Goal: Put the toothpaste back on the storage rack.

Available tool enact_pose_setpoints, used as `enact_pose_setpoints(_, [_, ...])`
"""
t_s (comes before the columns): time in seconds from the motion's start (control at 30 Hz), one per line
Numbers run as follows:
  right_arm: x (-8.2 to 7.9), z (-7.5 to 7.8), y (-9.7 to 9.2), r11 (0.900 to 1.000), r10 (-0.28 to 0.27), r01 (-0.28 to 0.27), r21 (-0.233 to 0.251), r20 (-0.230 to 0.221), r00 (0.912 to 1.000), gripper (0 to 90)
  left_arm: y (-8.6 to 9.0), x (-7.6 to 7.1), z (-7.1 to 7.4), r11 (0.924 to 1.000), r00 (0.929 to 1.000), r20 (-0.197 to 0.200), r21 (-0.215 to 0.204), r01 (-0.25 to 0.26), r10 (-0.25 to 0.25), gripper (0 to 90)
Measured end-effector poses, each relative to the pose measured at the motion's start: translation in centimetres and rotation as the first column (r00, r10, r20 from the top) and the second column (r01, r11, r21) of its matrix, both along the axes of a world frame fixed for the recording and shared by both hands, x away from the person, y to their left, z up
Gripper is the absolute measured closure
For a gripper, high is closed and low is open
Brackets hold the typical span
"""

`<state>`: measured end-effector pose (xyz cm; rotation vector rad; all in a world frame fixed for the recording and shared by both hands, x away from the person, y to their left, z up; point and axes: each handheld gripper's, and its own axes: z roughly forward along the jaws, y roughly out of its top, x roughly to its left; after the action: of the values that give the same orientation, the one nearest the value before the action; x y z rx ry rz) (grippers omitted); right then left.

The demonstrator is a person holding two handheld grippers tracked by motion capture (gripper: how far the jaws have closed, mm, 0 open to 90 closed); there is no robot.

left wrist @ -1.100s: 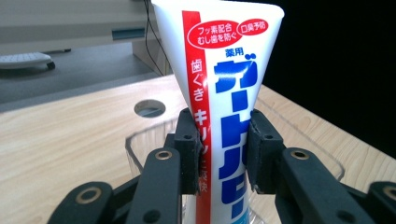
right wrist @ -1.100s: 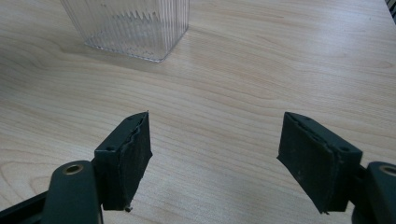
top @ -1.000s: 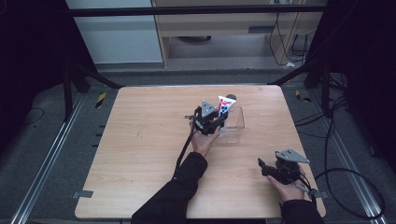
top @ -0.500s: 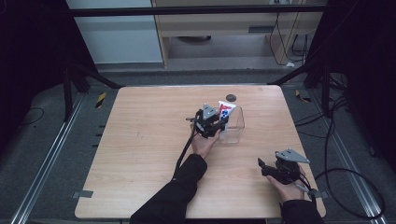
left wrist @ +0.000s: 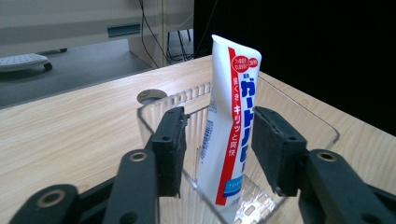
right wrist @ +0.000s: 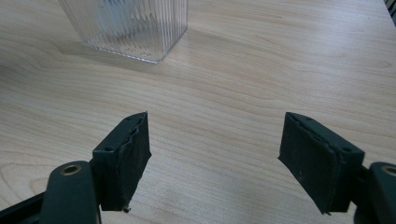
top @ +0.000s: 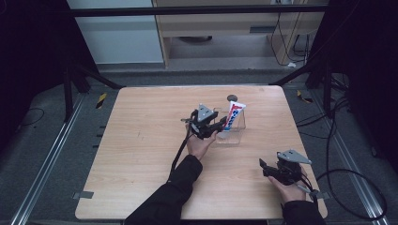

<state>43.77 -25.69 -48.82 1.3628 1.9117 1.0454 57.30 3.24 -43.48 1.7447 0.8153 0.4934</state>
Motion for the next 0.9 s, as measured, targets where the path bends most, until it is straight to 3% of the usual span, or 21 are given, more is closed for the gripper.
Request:
enact_pose_setpoints(0.17, [0.0,0.0,0.0,1.0000,-0.004,0.004,0.004,0.001,1.0000,24.0,1.7,-0.9,1.2,0.9993,0.9992,-0.018,-0.017,0.035,-0.035,49.5])
enact_pose_setpoints(0.37, [0.0,0.0,0.0,0.9998,-0.011,0.011,0.016,0.005,0.9999,21.8,4.1,-2.2,2.5,0.9972,0.9967,-0.052,0.038,0.064,-0.062,44.1])
enact_pose_setpoints(0.43, [-0.1,0.1,-0.1,0.9997,-0.016,0.016,0.020,0.010,0.9998,21.1,5.2,-2.7,2.8,0.9959,0.9970,-0.049,0.065,0.063,-0.060,41.2])
enact_pose_setpoints(0.53, [-0.1,0.1,-0.1,0.9996,-0.017,0.017,0.021,0.011,0.9998,20.3,7.0,-3.7,3.1,0.9959,0.9978,-0.043,0.073,0.053,-0.050,38.7])
enact_pose_setpoints(0.67, [-0.1,0.1,0.0,0.9997,-0.018,0.017,0.016,0.010,0.9998,19.2,9.7,-5.4,2.5,0.9910,0.9980,-0.048,0.126,0.046,-0.040,35.1])
enact_pose_setpoints(0.9, [0.0,0.0,0.0,0.9997,-0.022,0.022,0.012,0.004,0.9998,17.7,14.7,-8.1,0.5,0.9894,0.9961,-0.086,0.145,-0.007,0.020,31.6])
